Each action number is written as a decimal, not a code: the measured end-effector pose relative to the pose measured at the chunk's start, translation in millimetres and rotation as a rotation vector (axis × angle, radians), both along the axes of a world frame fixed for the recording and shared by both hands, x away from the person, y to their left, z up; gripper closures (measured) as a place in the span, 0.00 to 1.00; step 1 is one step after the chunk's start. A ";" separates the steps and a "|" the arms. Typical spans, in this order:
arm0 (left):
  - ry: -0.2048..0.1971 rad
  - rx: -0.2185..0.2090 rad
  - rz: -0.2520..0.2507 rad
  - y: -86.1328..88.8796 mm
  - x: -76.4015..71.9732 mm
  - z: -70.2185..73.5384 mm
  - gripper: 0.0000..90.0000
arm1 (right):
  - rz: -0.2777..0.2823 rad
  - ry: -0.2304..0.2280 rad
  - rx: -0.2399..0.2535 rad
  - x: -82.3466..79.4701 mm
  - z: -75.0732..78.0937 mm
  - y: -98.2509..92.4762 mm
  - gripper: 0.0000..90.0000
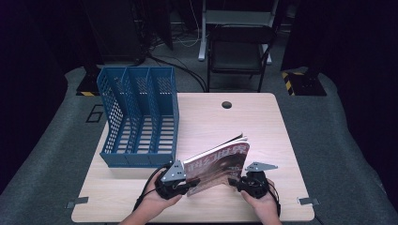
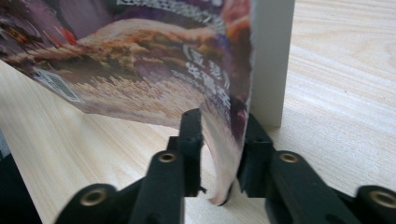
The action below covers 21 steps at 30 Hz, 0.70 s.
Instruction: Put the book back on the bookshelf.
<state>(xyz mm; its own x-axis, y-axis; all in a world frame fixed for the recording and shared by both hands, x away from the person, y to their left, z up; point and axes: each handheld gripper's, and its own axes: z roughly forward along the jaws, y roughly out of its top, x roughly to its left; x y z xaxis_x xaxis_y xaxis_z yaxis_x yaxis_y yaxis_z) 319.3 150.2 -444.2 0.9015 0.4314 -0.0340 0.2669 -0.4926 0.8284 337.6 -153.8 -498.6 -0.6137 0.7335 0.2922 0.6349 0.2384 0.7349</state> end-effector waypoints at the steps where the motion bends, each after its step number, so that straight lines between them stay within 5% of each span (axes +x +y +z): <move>1: -0.003 0.006 -0.001 -0.2 -0.4 0.3 0.92 | 0.002 -0.001 0.001 0.0 0.1 0.4 0.87; 7: -0.007 0.014 -0.021 -1.7 -2.1 1.1 0.91 | -0.007 -0.022 0.005 1.5 -0.2 4.1 0.92; 11: 0.025 -0.011 -0.015 0.7 -0.9 0.7 0.91 | -0.010 -0.033 0.008 1.9 2.2 7.4 0.94; 21: 0.009 0.001 -0.004 3.6 -1.5 1.4 0.90 | -0.009 -0.076 -0.004 6.9 2.1 14.7 0.94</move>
